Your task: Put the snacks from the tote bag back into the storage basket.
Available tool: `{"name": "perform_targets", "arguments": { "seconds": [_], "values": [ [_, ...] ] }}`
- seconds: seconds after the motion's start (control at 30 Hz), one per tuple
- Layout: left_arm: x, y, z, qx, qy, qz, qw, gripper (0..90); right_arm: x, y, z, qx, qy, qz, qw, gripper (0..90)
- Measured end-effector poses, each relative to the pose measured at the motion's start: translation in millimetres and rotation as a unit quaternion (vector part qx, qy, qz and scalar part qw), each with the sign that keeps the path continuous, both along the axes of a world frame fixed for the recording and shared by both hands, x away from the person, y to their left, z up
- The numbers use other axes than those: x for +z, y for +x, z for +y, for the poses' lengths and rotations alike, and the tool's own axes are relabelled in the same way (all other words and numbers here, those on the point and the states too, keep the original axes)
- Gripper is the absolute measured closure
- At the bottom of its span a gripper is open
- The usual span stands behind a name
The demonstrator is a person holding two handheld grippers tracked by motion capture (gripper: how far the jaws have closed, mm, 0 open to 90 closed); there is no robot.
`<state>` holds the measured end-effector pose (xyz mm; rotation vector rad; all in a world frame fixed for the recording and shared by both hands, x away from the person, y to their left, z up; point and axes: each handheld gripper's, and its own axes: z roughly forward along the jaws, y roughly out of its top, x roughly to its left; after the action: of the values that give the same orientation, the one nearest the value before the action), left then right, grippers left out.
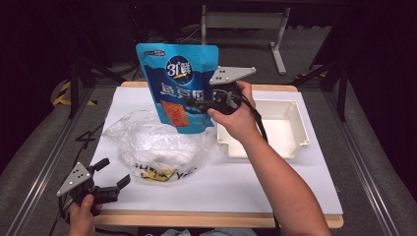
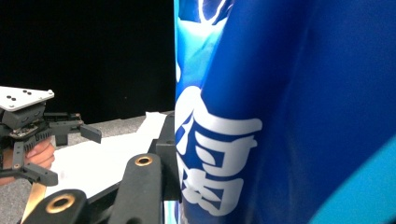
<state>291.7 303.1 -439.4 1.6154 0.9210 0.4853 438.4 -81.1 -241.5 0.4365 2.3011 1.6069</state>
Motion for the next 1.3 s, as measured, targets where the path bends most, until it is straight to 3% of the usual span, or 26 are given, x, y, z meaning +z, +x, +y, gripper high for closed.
{"name": "perform_targets", "arguments": {
  "seconds": [0.4, 0.43, 0.7, 1.3],
  "values": [
    [-0.9, 0.6, 0.4, 0.003, -0.001, 0.002, 1.0, 0.5, 6.9, -1.2, -40.6, -0.03, -0.001, -0.004, 0.9995, 60.8],
    [-1.0, 0.7, 0.4, 0.003, -0.001, 0.002, 1.0, 0.5, 8.2, -1.1, -51.5, -0.039, -0.001, -0.004, 0.9993, 60.8],
    [-1.5, 1.2, 0.1, 0.003, -0.002, 0.005, 1.0, 0.5, 12.9, -0.1, -85.9, -0.066, 0.004, -0.009, 0.9978, 60.8],
    [-2.9, 2.2, 0.5, 0.007, -0.003, 0.01, 0.9999, 0.5, 19.1, 10.6, -147.9, -0.116, 0.0, -0.017, 0.9931, 60.8]
  ]
}}
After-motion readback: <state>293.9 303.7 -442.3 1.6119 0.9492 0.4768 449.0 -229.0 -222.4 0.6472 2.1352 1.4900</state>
